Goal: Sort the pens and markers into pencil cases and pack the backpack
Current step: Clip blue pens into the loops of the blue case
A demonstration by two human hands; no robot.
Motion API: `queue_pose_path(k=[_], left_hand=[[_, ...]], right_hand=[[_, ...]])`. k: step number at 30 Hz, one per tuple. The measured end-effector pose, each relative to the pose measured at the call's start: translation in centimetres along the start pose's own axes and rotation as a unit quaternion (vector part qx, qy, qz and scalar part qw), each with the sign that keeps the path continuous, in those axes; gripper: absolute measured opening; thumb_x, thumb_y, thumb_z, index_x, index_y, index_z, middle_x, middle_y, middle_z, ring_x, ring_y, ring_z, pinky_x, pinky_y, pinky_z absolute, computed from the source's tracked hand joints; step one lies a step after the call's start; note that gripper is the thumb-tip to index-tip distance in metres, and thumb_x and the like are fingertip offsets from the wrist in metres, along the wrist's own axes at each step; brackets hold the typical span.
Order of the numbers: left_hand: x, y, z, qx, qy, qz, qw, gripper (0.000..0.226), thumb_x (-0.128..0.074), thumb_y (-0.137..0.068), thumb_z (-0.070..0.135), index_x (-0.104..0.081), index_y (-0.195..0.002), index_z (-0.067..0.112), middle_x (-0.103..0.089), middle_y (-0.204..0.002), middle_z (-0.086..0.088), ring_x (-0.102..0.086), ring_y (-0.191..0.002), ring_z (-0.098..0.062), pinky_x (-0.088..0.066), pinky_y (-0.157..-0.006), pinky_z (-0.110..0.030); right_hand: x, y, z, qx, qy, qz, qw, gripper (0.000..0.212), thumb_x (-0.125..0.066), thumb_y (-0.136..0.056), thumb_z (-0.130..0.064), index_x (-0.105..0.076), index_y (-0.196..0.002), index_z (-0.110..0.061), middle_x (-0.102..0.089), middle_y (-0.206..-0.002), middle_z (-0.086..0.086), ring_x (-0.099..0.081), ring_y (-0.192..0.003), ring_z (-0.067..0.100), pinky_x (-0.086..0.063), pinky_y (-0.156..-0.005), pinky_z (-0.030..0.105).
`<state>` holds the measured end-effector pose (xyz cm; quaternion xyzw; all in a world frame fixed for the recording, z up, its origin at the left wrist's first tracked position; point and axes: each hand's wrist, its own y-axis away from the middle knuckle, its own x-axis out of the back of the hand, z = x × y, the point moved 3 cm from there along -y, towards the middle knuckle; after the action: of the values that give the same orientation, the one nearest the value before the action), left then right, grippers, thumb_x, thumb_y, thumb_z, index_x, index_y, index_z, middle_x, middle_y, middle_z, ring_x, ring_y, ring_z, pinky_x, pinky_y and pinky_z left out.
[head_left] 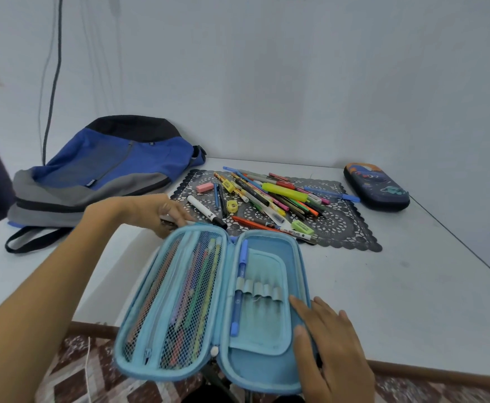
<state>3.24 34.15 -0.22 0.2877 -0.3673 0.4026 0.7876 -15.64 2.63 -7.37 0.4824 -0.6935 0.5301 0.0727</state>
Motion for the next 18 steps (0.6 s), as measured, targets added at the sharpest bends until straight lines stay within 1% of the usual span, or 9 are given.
queue_pose_path(k=[1, 3, 5, 8, 9, 11, 13, 15, 18], left_hand=[[0.0, 0.0, 0.0, 0.009, -0.018, -0.006, 1.000, 0.049, -0.073, -0.074, -0.013, -0.075, -0.093, 0.033, -0.059, -0.123, 0.011, -0.054, -0.097, 0.019, -0.040, -0.078, -0.001], [-0.1, -0.1, -0.1, 0.015, -0.038, 0.006, 0.999, 0.047, -0.076, -0.072, -0.010, -0.074, -0.091, 0.032, -0.059, -0.121, 0.012, -0.052, -0.095, 0.021, -0.038, -0.078, 0.001], [-0.2, -0.3, -0.2, 0.013, -0.048, 0.036, 0.998, 0.038, -0.079, -0.073, -0.005, -0.076, -0.088, 0.029, -0.061, -0.117, 0.010, -0.055, -0.095, 0.015, -0.041, -0.077, -0.001], [0.4, -0.1, -0.1, 0.024, -0.071, 0.106, 0.991, 0.018, -0.078, -0.079, 0.007, -0.078, -0.086, 0.024, -0.062, -0.115, 0.007, -0.059, -0.092, -0.001, -0.050, -0.073, -0.015], [0.6, -0.1, 0.0, 0.028, -0.090, 0.131, 0.987, 0.014, -0.078, -0.080, 0.011, -0.078, -0.086, 0.024, -0.063, -0.113, 0.007, -0.059, -0.091, -0.003, -0.051, -0.075, -0.021], [1.1, 0.0, 0.4, 0.022, -0.127, 0.175, 0.976, 0.010, -0.077, -0.082, 0.021, -0.075, -0.085, 0.030, -0.067, -0.102, 0.009, -0.059, -0.091, -0.006, -0.049, -0.084, -0.034], [1.1, 0.2, 1.3, 0.005, -0.108, 0.200, 0.974, 0.011, -0.075, -0.085, 0.023, -0.071, -0.084, 0.033, -0.071, -0.088, 0.010, -0.062, -0.086, -0.007, -0.050, -0.084, -0.036], [1.0, 0.3, 2.2, -0.006, -0.064, 0.228, 0.972, 0.008, -0.073, -0.086, 0.021, -0.072, -0.085, 0.029, -0.073, -0.083, 0.007, -0.064, -0.083, -0.005, -0.052, -0.083, -0.033], [1.1, 0.4, 3.5, -0.025, -0.011, 0.268, 0.963, 0.004, -0.077, -0.083, 0.022, -0.075, -0.082, 0.025, -0.073, -0.077, 0.004, -0.065, -0.071, -0.006, -0.054, -0.078, -0.033]], right_hand=[[0.1, 0.0, 0.0, 0.001, 0.001, 0.001, 1.000, 0.043, -0.041, -0.086, -0.034, -0.070, -0.115, -0.024, -0.070, -0.107, -0.001, -0.049, -0.114, 0.009, -0.029, -0.102, 0.034], [0.1, 0.0, 0.1, 0.003, 0.000, 0.001, 1.000, 0.043, -0.041, -0.085, -0.033, -0.070, -0.115, -0.024, -0.071, -0.107, 0.000, -0.049, -0.114, 0.009, -0.029, -0.102, 0.034], [0.0, 0.0, 0.0, 0.004, -0.002, -0.001, 1.000, 0.043, -0.040, -0.085, -0.033, -0.070, -0.115, -0.024, -0.071, -0.107, 0.001, -0.049, -0.114, 0.010, -0.029, -0.101, 0.034], [-0.1, -0.1, 0.0, -0.001, -0.006, -0.004, 1.000, 0.043, -0.040, -0.085, -0.033, -0.069, -0.116, -0.025, -0.070, -0.107, 0.000, -0.049, -0.114, 0.009, -0.028, -0.102, 0.034], [-0.1, -0.1, 0.0, -0.001, -0.004, -0.006, 1.000, 0.043, -0.040, -0.085, -0.033, -0.069, -0.116, -0.025, -0.070, -0.108, 0.000, -0.049, -0.114, 0.009, -0.028, -0.102, 0.034], [-0.1, 0.0, 0.1, 0.001, 0.001, -0.008, 1.000, 0.043, -0.040, -0.085, -0.034, -0.069, -0.116, -0.025, -0.070, -0.108, 0.000, -0.048, -0.115, 0.009, -0.028, -0.101, 0.034], [-0.1, 0.0, 0.1, 0.004, 0.003, -0.009, 1.000, 0.043, -0.040, -0.085, -0.033, -0.069, -0.116, -0.024, -0.070, -0.107, 0.000, -0.048, -0.114, 0.009, -0.027, -0.101, 0.034], [-0.1, -0.1, 0.1, 0.007, 0.003, -0.009, 1.000, 0.044, -0.040, -0.085, -0.032, -0.069, -0.116, -0.024, -0.070, -0.106, 0.001, -0.048, -0.114, 0.010, -0.027, -0.101, 0.034], [-0.1, -0.1, 0.1, 0.006, 0.002, -0.008, 1.000, 0.043, -0.040, -0.085, -0.033, -0.069, -0.116, -0.024, -0.070, -0.107, 0.000, -0.048, -0.114, 0.010, -0.028, -0.101, 0.035]])
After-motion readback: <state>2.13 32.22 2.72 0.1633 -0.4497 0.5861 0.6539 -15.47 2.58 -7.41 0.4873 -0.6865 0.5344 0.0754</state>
